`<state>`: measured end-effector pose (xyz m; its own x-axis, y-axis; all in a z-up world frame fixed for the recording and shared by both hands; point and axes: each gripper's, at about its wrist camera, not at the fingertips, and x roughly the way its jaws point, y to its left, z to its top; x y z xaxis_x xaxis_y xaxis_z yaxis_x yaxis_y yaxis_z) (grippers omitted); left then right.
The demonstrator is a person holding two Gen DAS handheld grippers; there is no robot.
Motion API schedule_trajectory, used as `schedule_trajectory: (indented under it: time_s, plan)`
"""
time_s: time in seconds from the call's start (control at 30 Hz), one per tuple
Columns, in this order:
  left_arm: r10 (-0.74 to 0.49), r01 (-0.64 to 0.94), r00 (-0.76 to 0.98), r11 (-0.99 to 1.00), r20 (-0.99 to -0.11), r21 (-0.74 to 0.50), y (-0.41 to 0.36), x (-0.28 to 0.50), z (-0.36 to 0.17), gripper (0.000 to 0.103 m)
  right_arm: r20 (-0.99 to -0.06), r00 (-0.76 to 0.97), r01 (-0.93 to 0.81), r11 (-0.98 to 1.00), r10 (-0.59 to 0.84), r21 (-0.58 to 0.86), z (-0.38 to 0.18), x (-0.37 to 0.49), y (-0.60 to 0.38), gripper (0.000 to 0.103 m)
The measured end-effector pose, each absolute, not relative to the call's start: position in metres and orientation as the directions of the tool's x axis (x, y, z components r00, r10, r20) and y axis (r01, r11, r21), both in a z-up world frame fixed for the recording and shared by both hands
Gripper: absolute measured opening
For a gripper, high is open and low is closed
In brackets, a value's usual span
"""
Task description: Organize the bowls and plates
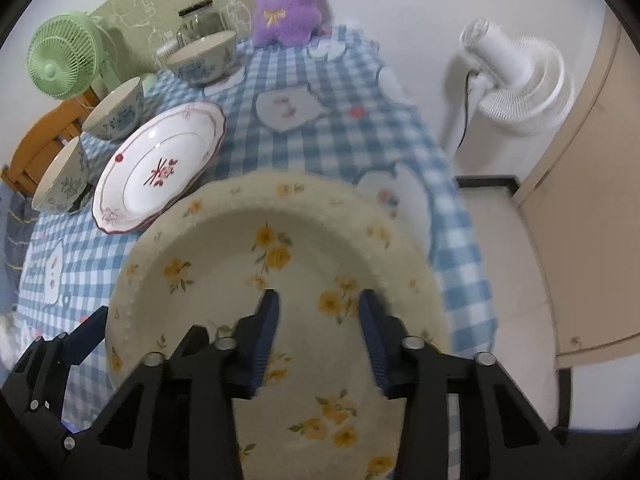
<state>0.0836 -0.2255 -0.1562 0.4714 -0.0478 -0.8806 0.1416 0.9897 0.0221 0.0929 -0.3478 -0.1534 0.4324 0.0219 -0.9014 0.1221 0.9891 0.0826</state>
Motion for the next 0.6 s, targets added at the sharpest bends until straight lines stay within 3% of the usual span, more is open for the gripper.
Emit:
schedule_trajectory:
  time_s: [0.37,0.5,0.6]
  plan:
    - [-0.027,0.115,0.465,0.993,-0.885,0.030,-0.230,0.088,-0.160,0.083,-0.906,0.422,0.073,0.997,-0.026,0.005,-0.153,0.099,-0.348,0.031]
    - [-0.030,0.100,0.456,0.995,-0.890,0.017,-0.228,0.092,-0.158,0.084,-0.912,0.409,0.057,0.998,0.013,0.040,-0.147,0.105,-0.352,0.034]
    - [-0.020,0.097,0.479,0.995,-0.877,0.030,-0.229,0.094,-0.148,0.084,-0.907,0.421,0.045,0.998,0.011,0.033,-0.135,0.111,-0.355,0.045]
